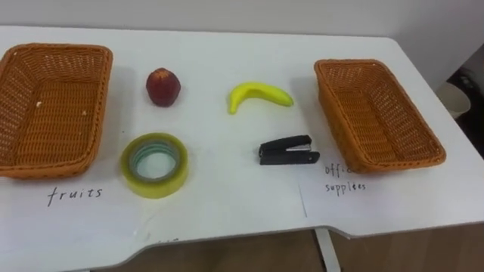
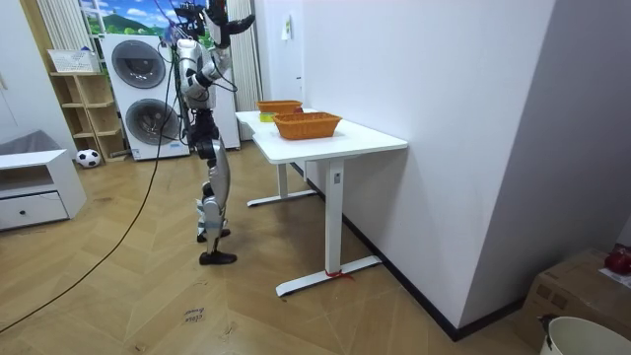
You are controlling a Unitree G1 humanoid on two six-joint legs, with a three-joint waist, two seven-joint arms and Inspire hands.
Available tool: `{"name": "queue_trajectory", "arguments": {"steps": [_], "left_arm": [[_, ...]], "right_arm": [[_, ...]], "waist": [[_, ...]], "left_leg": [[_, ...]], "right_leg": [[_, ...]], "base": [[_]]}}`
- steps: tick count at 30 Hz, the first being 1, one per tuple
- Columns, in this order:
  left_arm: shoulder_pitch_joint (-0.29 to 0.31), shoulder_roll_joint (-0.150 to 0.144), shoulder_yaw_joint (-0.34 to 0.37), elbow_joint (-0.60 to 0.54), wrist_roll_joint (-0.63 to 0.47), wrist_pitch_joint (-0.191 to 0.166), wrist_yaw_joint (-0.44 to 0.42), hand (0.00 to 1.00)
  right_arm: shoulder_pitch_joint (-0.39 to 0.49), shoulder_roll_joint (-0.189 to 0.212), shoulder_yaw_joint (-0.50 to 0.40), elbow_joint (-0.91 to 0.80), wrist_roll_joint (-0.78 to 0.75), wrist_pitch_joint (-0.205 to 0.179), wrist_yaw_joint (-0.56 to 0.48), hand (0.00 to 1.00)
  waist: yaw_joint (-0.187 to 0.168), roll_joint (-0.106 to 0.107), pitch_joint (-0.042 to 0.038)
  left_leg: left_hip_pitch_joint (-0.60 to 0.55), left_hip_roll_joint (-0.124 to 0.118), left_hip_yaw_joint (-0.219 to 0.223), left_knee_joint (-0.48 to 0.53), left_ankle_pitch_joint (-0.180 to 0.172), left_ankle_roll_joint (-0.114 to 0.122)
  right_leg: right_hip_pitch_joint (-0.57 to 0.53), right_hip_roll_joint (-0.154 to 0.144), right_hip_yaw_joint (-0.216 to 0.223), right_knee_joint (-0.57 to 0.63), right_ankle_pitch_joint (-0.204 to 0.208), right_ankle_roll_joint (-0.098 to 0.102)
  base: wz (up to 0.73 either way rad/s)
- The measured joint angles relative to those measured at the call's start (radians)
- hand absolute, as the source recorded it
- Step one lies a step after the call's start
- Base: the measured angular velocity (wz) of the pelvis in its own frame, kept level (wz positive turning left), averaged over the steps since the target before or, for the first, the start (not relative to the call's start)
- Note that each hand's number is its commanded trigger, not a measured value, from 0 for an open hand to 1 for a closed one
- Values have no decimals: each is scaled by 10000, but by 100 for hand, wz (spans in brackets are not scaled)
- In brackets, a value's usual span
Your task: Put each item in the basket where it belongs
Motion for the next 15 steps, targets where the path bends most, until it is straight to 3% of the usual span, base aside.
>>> {"name": "queue_trajectory", "arguments": {"steps": [4, 15], "left_arm": [[-24, -9, -7, 29, 197, -31, -13, 0], [13, -29, -29, -49, 407, -26, -18, 0]], "right_arm": [[-780, -143, 265, -234, 27, 1, 398, 0], [-783, -159, 1285, -332, 107, 116, 2230, 0]], "waist": [[71, 106, -31], [259, 178, -66]], "left_leg": [[22, 5, -2, 49, 2, 0], [17, 5, -79, 134, 2, -1]], "right_leg": [[66, -14, -170, -1, 0, 0], [180, -32, -305, -17, 0, 0]], "base": [[1], [3]]}}
